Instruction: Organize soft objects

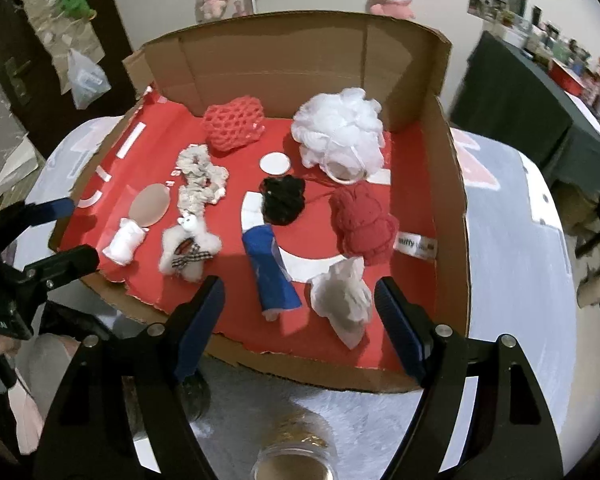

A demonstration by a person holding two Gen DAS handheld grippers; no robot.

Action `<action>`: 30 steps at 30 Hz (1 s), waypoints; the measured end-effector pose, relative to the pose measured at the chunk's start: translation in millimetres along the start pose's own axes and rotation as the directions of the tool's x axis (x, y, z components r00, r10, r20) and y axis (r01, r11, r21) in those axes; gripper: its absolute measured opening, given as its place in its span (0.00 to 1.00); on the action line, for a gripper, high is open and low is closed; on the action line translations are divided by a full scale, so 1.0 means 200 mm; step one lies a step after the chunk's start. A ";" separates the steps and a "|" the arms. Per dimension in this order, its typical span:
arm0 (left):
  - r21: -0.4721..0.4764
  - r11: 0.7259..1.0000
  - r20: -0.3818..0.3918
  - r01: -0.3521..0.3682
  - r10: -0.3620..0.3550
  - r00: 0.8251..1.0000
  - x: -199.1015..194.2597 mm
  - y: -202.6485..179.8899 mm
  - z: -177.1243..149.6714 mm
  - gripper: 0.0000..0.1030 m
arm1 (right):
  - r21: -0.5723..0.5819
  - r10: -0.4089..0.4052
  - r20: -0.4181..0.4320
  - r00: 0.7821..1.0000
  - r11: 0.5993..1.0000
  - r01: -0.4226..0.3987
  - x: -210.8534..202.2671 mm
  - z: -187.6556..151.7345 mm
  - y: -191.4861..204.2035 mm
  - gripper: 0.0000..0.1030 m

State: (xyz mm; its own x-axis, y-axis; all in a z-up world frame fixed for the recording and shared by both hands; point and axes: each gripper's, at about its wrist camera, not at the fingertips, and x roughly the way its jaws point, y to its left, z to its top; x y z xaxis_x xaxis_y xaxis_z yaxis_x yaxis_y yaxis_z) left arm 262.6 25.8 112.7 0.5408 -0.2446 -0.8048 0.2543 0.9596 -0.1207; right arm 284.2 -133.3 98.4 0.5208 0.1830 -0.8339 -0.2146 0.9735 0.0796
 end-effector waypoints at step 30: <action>-0.041 0.993 -0.063 -0.114 0.111 0.992 0.14 0.02 -0.05 1.00 | 0.044 -0.057 -0.019 0.998 0.997 0.058 0.11 -0.08 0.00 0.75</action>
State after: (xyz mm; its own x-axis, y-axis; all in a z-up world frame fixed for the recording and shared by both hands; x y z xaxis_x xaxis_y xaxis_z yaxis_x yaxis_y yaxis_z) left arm 270.9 23.8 83.6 0.5137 -0.1274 -0.8485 0.1579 0.9861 -0.0524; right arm 282.6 -130.8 72.3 0.5164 0.1243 -0.8473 -0.1473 0.9876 0.0552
